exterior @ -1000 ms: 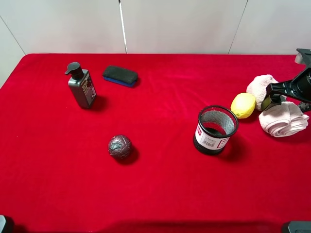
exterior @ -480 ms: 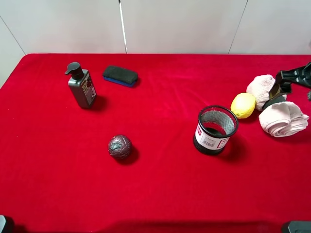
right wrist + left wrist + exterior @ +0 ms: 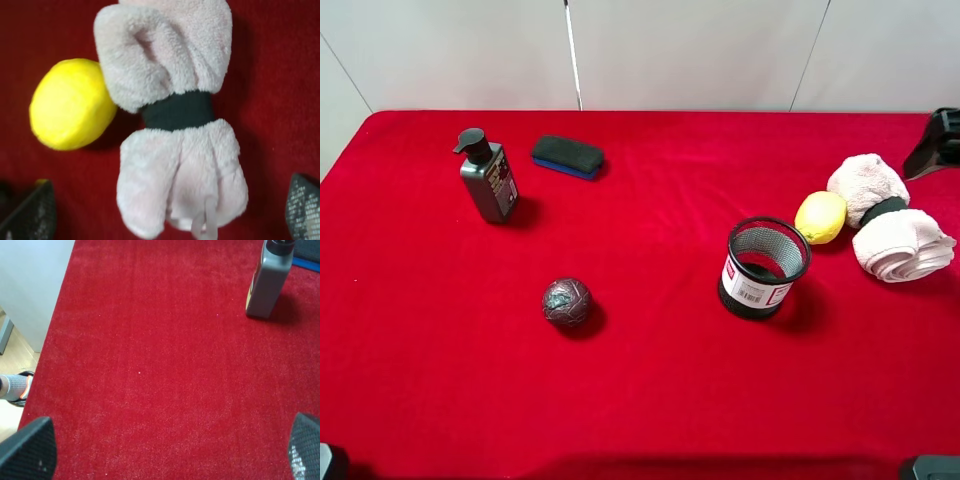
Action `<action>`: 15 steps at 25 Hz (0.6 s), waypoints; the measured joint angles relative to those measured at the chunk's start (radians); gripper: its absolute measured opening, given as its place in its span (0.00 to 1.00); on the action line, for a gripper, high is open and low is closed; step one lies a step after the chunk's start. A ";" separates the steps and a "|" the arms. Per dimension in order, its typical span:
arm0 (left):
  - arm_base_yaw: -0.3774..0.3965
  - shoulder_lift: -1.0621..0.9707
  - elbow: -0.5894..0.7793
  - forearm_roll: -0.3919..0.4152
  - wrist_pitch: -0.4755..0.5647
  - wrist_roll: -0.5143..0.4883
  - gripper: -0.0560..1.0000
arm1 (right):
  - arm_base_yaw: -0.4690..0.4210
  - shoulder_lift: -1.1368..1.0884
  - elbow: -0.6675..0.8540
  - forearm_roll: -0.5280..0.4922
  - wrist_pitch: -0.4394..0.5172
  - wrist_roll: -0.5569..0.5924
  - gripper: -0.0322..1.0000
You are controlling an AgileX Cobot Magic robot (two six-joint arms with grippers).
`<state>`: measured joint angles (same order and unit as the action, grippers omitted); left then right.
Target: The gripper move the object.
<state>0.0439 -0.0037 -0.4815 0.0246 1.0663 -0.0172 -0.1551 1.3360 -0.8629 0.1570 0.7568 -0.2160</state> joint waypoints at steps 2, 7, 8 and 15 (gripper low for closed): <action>0.000 0.000 0.000 0.000 0.000 0.000 0.91 | 0.000 -0.047 0.000 0.010 0.048 0.000 0.70; 0.000 0.000 0.000 0.000 0.000 0.000 0.91 | 0.000 -0.163 0.000 0.032 0.132 0.000 0.70; 0.000 0.000 0.000 0.000 0.000 0.000 0.91 | 0.000 -0.185 0.000 0.033 0.144 0.000 0.70; 0.000 0.000 0.000 0.000 0.000 0.000 0.91 | 0.000 -0.373 0.019 0.052 0.214 0.000 0.70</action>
<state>0.0439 -0.0037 -0.4815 0.0246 1.0663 -0.0172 -0.1551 0.9627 -0.8436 0.2094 0.9705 -0.2160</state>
